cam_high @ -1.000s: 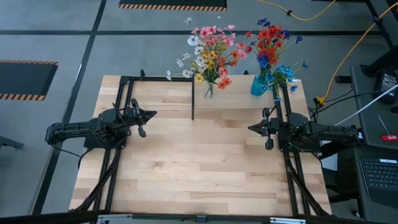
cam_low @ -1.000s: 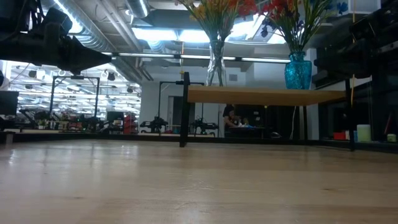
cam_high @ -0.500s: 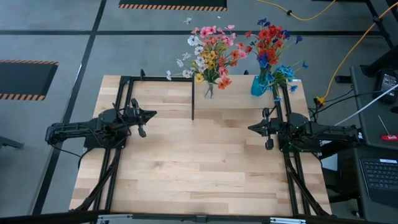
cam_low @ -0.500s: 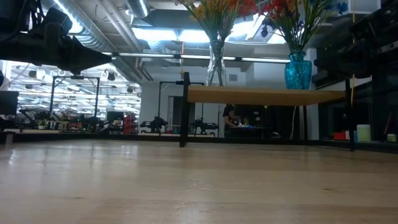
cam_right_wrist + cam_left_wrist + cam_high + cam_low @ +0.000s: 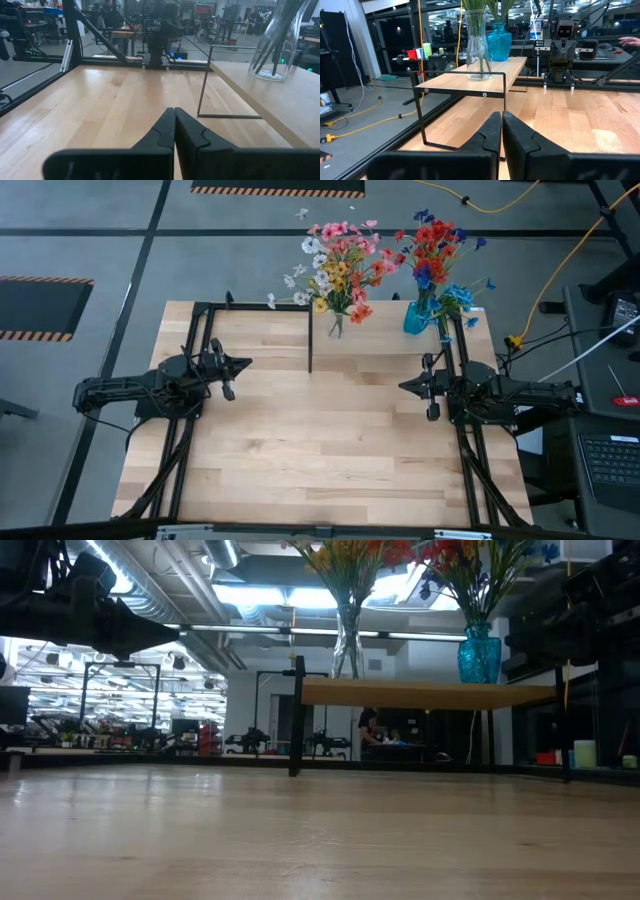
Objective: Pick and place flowers into a vace then onto a shelf
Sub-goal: Return to Home Position
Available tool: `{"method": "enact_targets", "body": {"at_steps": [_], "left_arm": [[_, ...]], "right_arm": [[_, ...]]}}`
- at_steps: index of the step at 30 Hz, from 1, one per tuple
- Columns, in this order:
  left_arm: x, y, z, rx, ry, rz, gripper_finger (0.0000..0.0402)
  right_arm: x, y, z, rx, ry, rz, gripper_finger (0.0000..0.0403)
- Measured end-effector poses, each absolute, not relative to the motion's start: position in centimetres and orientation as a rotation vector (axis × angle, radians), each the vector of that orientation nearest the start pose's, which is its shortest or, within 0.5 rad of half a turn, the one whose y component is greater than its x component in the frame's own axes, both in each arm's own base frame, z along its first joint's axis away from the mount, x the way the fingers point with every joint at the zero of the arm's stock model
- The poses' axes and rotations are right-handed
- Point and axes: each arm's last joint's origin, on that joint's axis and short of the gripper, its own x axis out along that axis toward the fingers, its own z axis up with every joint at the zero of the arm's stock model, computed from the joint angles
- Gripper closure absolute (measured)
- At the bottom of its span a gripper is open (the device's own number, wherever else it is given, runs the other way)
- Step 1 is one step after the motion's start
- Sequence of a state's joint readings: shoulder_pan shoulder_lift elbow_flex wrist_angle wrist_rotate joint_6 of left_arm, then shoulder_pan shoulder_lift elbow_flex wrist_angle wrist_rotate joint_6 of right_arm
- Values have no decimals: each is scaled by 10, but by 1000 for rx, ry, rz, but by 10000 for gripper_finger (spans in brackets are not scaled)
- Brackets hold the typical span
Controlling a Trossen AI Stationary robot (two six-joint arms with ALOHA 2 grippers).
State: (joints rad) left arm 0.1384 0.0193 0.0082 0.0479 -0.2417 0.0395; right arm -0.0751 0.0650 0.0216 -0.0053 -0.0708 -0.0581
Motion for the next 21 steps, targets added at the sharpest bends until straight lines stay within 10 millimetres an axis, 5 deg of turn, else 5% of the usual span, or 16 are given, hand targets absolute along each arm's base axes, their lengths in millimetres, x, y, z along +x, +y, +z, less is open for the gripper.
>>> {"method": "enact_targets", "body": {"at_steps": [21], "left_arm": [[96,20,169,37,-30,381,396]], "right_arm": [[100,-5,165,-53,49,-3,395]]}}
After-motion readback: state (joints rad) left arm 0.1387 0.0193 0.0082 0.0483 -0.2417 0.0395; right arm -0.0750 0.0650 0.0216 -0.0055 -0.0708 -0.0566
